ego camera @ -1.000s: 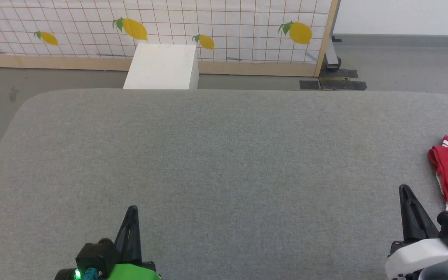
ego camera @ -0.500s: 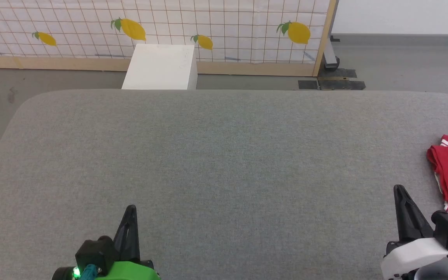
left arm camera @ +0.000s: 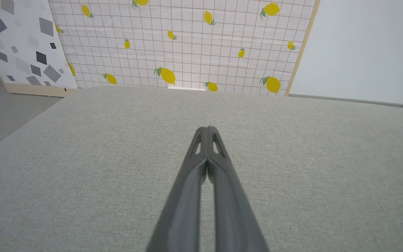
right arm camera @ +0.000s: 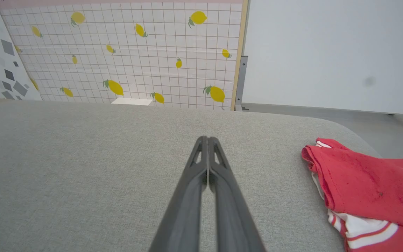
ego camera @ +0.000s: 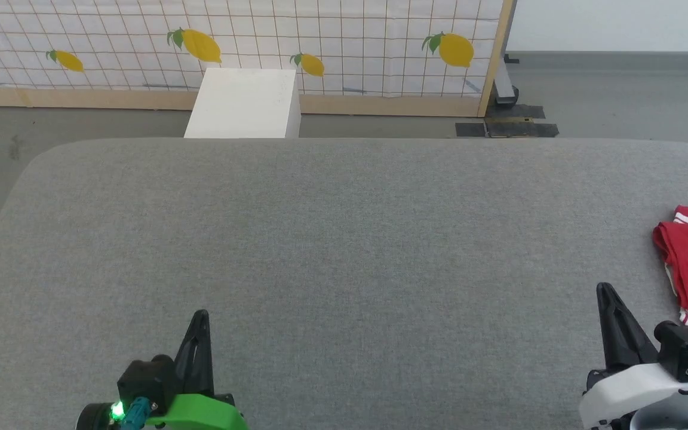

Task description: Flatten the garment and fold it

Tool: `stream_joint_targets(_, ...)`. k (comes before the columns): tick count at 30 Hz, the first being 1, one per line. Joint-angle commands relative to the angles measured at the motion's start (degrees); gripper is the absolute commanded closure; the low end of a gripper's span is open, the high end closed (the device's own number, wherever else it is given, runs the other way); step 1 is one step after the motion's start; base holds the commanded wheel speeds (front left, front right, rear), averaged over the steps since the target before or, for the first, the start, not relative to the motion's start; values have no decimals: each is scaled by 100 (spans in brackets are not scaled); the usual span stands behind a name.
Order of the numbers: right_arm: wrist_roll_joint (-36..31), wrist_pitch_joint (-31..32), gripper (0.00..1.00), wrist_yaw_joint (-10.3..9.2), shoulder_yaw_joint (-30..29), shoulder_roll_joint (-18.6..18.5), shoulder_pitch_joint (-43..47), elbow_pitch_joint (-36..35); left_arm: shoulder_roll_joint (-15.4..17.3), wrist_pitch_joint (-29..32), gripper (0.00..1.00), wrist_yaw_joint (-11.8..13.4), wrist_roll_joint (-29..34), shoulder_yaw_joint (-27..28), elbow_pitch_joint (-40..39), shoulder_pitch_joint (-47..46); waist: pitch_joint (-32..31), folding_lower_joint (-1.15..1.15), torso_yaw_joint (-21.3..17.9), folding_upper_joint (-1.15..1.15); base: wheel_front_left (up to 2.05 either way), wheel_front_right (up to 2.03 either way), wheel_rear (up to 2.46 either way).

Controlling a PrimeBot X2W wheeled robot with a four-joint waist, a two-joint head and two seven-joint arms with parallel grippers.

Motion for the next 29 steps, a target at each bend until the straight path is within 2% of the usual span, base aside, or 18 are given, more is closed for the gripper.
stream_joint_targets(1, -36, 15, 100, -2, 37, 4, -106, 1, -31, 27, 100, -39, 62, 52, -22, -112, 0, 0, -3, 0, 0, 0, 0)
stream_joint_targets(29, -86, 119, 100, -4, 241, 6, -219, 2, -175, 354, 100, -231, 441, 335, -55, -261, 0, 0, -60, 0, 0, 0, 0)
